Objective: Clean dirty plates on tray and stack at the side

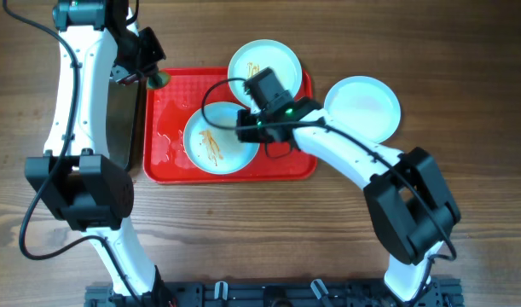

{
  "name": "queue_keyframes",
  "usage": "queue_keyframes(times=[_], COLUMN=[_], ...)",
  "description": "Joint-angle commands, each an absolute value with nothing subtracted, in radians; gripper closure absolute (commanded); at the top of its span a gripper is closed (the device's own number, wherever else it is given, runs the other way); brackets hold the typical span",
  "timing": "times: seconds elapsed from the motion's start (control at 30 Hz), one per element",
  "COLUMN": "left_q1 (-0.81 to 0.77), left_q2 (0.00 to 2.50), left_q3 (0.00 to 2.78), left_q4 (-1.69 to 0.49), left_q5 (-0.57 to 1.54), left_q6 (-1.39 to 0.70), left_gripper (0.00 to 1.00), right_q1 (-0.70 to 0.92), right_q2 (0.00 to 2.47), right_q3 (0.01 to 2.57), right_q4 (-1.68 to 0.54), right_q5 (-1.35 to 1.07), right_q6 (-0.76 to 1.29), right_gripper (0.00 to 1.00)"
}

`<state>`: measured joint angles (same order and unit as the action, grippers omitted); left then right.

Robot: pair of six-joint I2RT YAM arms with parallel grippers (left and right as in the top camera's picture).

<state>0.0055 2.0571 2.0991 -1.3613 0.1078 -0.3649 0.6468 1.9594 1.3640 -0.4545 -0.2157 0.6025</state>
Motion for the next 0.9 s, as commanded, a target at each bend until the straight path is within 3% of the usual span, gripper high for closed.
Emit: queue_keyframes(times=[0.0,0.1,0.3,0.67,0.87], left_q1=[-0.005,-0.031,-0.076,-0.1,-0.099], left_q2=[2.061,2.061,2.061,2.061,2.061], left_q3=[2.097,2.066,1.929,1.915,1.818], left_q4=[-1.362,-1.356,-1.311,-1.285,-1.143], left_q5=[0.096,0.091,0.054,0.049,0.043], left_q6=[-0.406,-0.457,-0.612,-0.614,-0.615], left_gripper=[0.96,0.96,0.96,0.96,0.96], right_q1=[0.63,0.581,0.53,0.53,0.531], right_q2=[1.943,1.943,1.943,1.949,2.025], right_q3=[1.375,1.388,1.39,1.39,1.39], right_q4=[-0.452,-0.471,-0.537,-0.57,-0.521], right_q5=[-0.086,-0.134,-0.158,-0.207,-0.306], right_q6=[0.575,0.532,0.499,0.435,0.435], right_gripper=[0.44,0.37,0.37,0.38,0.4])
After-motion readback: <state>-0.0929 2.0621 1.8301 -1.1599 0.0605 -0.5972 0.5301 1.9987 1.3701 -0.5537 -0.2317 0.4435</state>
